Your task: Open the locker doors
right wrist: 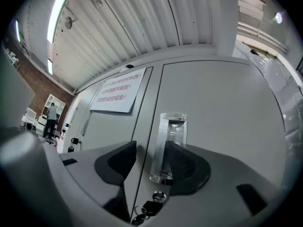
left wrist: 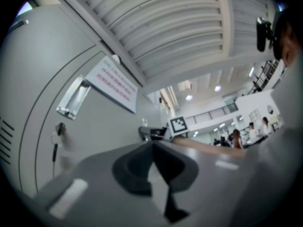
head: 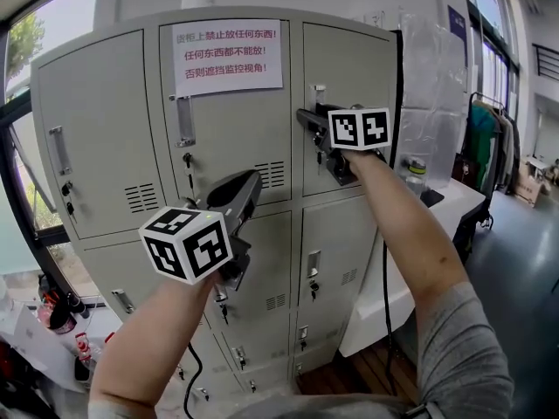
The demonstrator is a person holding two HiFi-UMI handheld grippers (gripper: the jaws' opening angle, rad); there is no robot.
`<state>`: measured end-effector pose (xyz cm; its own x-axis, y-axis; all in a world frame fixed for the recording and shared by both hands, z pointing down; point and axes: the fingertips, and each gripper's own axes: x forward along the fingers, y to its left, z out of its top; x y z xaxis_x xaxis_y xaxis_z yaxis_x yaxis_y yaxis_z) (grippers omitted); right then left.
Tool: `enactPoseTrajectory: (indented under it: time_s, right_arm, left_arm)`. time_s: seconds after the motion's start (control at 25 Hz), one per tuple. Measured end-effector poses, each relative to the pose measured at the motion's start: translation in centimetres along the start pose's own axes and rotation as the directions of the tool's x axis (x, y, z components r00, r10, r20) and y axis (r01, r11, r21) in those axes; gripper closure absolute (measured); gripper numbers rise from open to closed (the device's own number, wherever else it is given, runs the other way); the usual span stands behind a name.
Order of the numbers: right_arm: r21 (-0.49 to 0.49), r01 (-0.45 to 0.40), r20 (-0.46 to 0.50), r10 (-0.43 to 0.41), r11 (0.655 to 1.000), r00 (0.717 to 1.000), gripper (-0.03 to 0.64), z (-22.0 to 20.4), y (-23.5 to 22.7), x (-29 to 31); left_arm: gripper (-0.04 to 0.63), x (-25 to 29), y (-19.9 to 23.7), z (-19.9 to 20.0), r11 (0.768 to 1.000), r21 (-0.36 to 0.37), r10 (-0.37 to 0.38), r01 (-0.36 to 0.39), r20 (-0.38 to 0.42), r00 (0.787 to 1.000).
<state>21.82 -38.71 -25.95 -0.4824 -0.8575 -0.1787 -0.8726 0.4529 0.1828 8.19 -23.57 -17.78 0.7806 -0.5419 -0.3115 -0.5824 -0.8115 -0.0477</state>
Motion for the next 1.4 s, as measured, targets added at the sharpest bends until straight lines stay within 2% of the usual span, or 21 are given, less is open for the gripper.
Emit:
enactPoseTrajectory:
  time_s: [0.16, 0.32, 0.48, 0.6, 0.76, 0.88, 0.96, 1.04, 1.12, 1.28, 1.4]
  right_arm:
    - [0.068, -0.097, 0.022, 0.096, 0.993, 0.995, 0.426, -0.2, 0.8, -0.2]
    - [0.095, -0.155, 0.050, 0.151, 0.983, 0.987, 0.428, 0.2, 1.3, -2.1]
    - [0.083, -0.229, 0.092, 0.222, 0.970, 0.971, 0.428, 1.2, 2.0, -7.4]
    - [0.034, -0.227, 0.124, 0.221, 0.973, 0.967, 0.428, 2.2, 1.0, -13.5]
    - [-0.098, -0.084, 0.115, 0.095, 0.992, 0.989, 0.426, 2.2, -3.4, -21.3]
    - [-0.097, -0.003, 0.104, 0.013, 0.995, 0.995, 0.420, 1.9, -8.1, -25.7]
    - [-0.105, 0.086, 0.099, -0.075, 0.991, 0.992, 0.427, 1.8, -11.4, -28.2]
    - [-0.132, 0.196, 0.086, -0.186, 0.972, 0.979, 0.475, 1.3, -14.9, -30.3]
    - [-0.139, 0.282, 0.068, -0.275, 0.949, 0.959, 0.495, 0.7, -18.0, -31.7]
    - [-0.132, 0.383, 0.048, -0.380, 0.914, 0.924, 0.503, -0.1, -21.9, -32.6]
    - [-0.156, 0.458, 0.049, -0.456, 0.875, 0.888, 0.503, -0.2, -23.0, -32.8]
  left_arm:
    - [0.592, -0.6, 0.4, -0.3, 1.000, 0.002, 0.010, -0.010, -0.002, 1.000]
    - [0.592, -0.2, -0.2, -0.8, 1.000, -0.011, -0.005, 0.005, -0.005, 1.000]
    - [0.592, 0.8, -1.7, -1.3, 0.999, -0.016, -0.042, 0.042, -0.002, 0.999]
    - [0.591, 2.1, -3.4, -1.9, 0.996, -0.020, -0.085, 0.085, -0.002, 0.996]
    - [0.592, 4.0, -5.6, -3.0, 0.990, -0.029, -0.139, 0.138, -0.006, 0.990]
    - [0.592, 5.8, -7.1, -4.2, 0.985, -0.038, -0.169, 0.168, -0.016, 0.986]
    - [0.592, 6.8, -7.9, -5.0, 0.982, -0.051, -0.185, 0.183, -0.023, 0.983]
    - [0.591, 7.6, -8.7, -5.7, 0.979, -0.062, -0.197, 0.195, -0.029, 0.980]
    - [0.592, 8.2, -9.3, -6.1, 0.977, -0.066, -0.206, 0.203, -0.034, 0.978]
    - [0.591, 8.9, -10.1, -6.5, 0.975, -0.068, -0.213, 0.211, -0.036, 0.976]
    - [0.592, 8.9, -10.4, -6.4, 0.975, -0.072, -0.215, 0.212, -0.035, 0.976]
